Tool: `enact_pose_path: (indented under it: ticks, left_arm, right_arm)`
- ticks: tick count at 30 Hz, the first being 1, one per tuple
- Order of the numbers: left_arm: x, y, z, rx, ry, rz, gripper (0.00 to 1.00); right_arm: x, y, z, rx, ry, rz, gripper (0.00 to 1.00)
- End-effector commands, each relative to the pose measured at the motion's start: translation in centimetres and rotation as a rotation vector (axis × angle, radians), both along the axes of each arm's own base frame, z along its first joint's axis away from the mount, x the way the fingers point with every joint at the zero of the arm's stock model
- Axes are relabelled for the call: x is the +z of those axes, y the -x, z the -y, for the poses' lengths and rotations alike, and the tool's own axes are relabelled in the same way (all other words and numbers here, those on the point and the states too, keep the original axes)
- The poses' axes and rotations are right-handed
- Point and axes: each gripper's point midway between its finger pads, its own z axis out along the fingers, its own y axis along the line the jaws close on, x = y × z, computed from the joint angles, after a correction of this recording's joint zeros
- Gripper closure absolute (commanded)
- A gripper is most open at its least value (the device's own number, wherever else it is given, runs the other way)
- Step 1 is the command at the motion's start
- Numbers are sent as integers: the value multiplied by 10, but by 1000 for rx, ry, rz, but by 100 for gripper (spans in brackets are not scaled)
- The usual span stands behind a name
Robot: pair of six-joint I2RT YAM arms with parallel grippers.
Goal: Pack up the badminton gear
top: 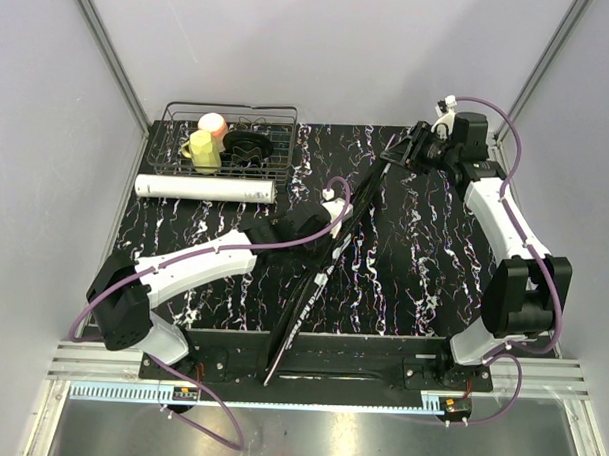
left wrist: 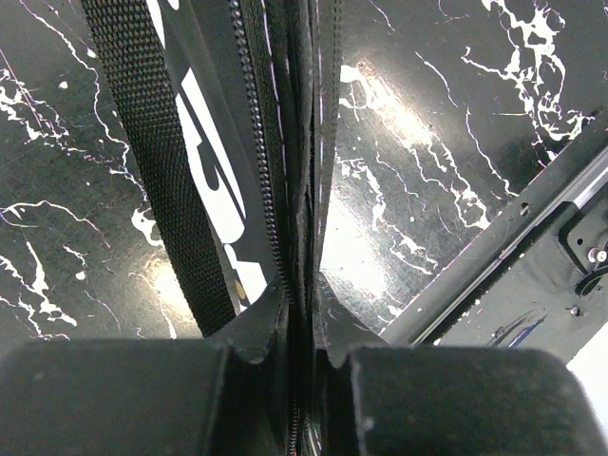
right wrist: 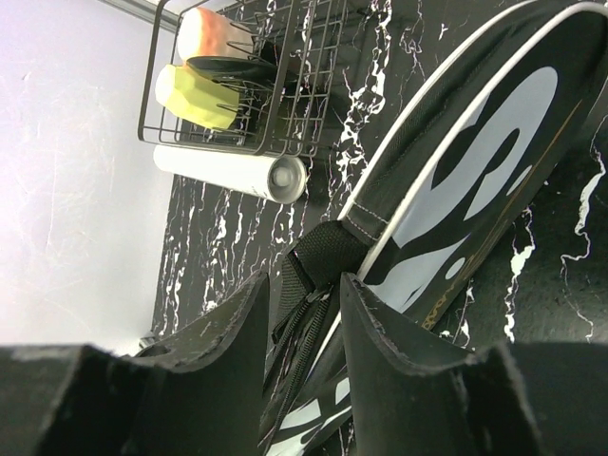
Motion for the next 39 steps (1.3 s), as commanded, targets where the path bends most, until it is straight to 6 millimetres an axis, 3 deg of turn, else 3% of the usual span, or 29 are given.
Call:
enact_pose_path:
  ticks: [1, 17, 25, 30, 35, 39]
  left_arm:
    - [34, -5, 25, -42, 117, 44, 100]
    - [36, 2, 30, -66, 114, 41, 100]
    - [38, 3, 33, -77, 113, 48, 100]
    - [36, 4, 33, -80, 103, 46, 100]
    - [36, 4, 32, -79, 101, 51, 100]
    - [34, 4, 31, -86, 87, 53, 100]
  right_arm:
    - [23, 11, -5, 19, -43, 59, 56]
    - [31, -8, -15, 20, -150, 96, 53]
    - [20, -11, -29, 79, -140, 113, 51]
    - [9, -14, -27, 59, 5, 130, 50]
    - [-14, -7, -22, 123, 220, 181, 58]
    - [-19, -5, -15, 171, 326, 229, 66]
